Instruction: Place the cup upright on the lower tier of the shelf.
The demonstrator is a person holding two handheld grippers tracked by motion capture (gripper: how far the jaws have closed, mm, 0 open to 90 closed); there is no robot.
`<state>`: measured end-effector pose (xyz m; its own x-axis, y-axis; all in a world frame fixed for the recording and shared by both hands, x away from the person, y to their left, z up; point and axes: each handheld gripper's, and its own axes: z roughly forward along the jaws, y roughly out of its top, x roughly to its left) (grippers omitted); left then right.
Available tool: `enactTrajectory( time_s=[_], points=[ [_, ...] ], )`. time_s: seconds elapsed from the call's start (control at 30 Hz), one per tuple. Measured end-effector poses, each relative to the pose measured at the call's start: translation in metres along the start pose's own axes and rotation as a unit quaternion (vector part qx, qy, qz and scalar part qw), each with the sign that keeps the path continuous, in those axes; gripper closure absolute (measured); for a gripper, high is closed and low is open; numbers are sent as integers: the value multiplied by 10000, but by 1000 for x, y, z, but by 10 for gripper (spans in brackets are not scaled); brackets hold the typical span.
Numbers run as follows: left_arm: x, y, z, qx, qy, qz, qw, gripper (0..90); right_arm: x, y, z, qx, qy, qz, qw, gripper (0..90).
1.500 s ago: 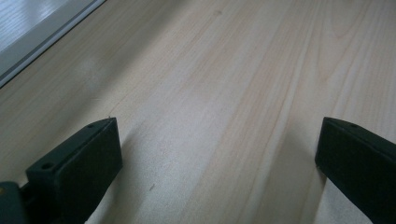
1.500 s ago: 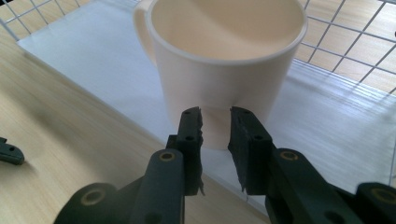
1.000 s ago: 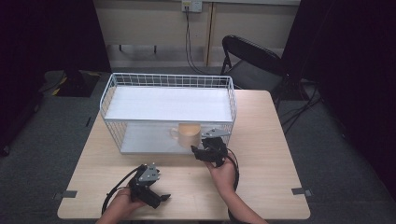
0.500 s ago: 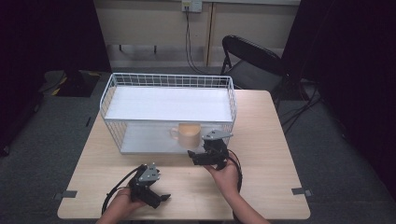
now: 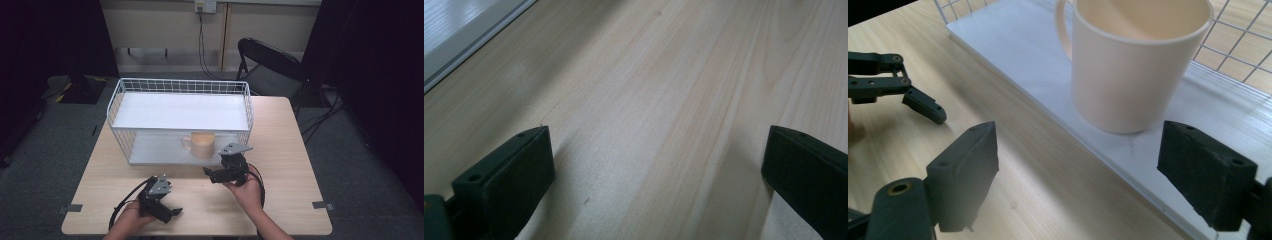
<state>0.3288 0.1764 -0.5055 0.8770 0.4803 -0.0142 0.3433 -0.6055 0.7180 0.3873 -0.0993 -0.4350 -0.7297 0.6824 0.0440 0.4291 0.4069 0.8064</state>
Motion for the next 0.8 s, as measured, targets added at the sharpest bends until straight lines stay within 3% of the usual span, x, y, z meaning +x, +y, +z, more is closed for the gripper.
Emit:
enactTrajectory(
  time_s=[0.8],
  points=[
    [0,0,0,2,0,3,10000,1,-17,-33,-35,29,262,-189,9995,161]
  ],
)
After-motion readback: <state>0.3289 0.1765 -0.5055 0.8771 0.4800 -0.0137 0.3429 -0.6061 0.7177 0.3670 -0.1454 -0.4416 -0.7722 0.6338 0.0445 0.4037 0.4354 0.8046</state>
